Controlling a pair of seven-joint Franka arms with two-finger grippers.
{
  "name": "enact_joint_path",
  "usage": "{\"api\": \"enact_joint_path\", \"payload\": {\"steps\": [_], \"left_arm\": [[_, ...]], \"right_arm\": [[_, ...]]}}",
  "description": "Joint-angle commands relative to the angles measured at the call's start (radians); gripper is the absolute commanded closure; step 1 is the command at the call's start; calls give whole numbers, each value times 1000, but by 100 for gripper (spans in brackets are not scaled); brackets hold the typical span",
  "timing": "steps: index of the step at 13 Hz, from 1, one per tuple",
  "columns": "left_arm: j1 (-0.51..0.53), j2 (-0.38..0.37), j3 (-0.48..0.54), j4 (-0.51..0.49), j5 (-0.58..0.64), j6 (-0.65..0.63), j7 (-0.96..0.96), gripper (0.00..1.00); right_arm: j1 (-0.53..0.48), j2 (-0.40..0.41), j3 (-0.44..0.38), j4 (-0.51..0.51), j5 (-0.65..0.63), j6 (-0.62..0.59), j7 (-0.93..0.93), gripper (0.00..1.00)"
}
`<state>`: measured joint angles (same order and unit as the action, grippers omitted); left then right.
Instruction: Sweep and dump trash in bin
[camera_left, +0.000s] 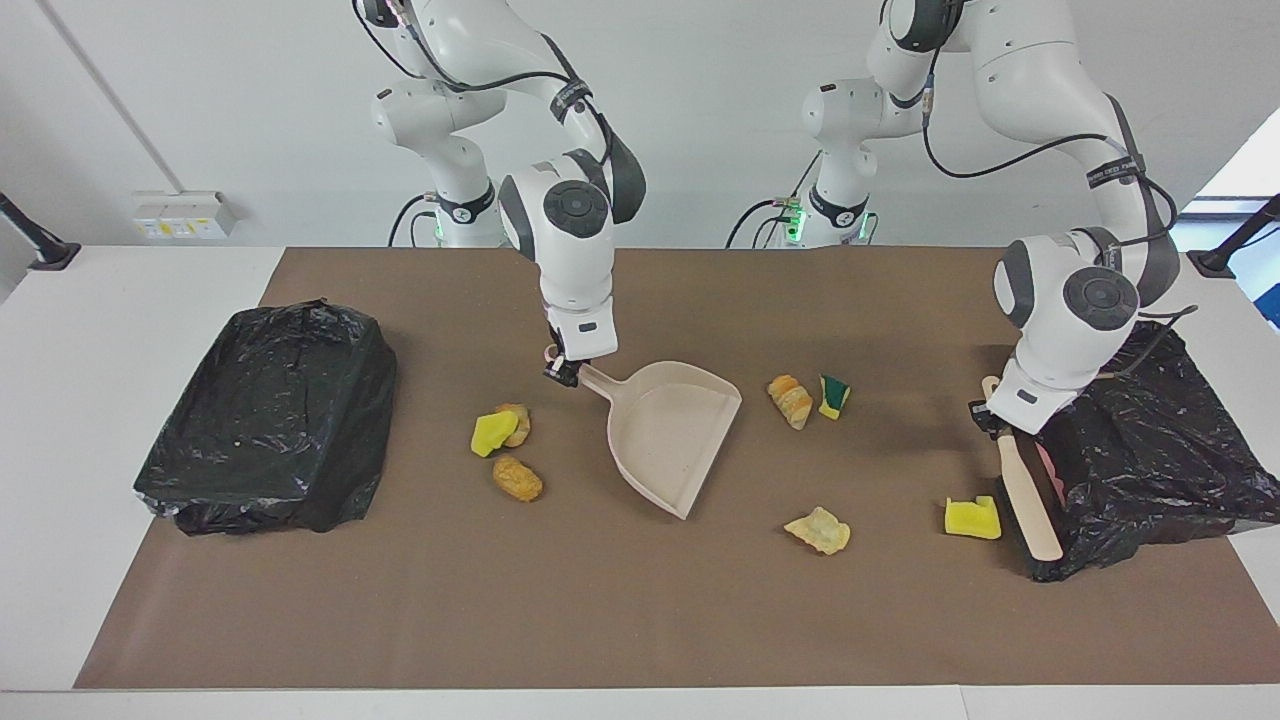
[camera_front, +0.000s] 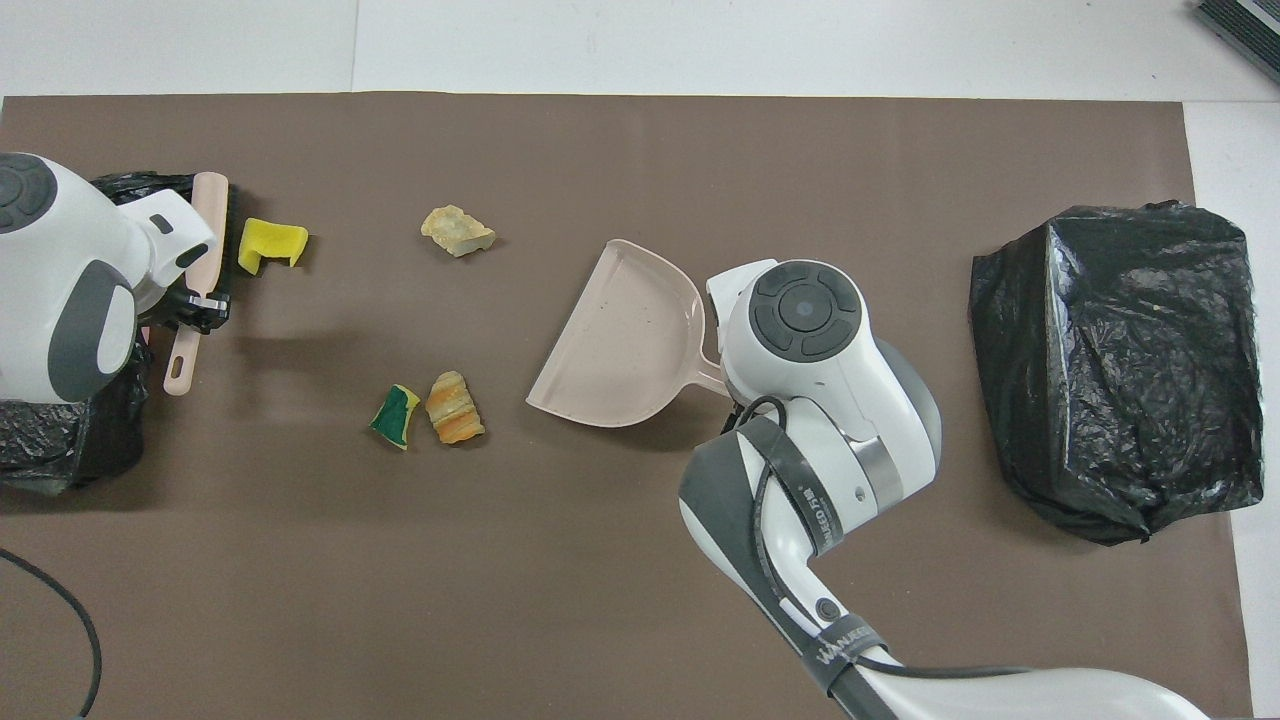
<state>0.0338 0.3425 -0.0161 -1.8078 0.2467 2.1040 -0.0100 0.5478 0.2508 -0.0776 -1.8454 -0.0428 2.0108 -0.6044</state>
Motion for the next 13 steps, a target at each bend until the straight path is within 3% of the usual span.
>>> {"api": "enact_joint_path", "payload": {"steps": [1, 7, 13], "left_arm": [[-37, 4, -18, 19, 14, 1, 16, 100], [-190, -10, -27, -16, 2, 40, 168, 100], [-245, -22, -27, -39, -58, 28, 237, 100]], "right_arm": [[35, -56, 7, -69, -35, 6, -34, 100], [76, -58, 5, -129, -72, 83, 14, 100], [76, -58, 7, -147, -72, 109, 32, 100]]}}
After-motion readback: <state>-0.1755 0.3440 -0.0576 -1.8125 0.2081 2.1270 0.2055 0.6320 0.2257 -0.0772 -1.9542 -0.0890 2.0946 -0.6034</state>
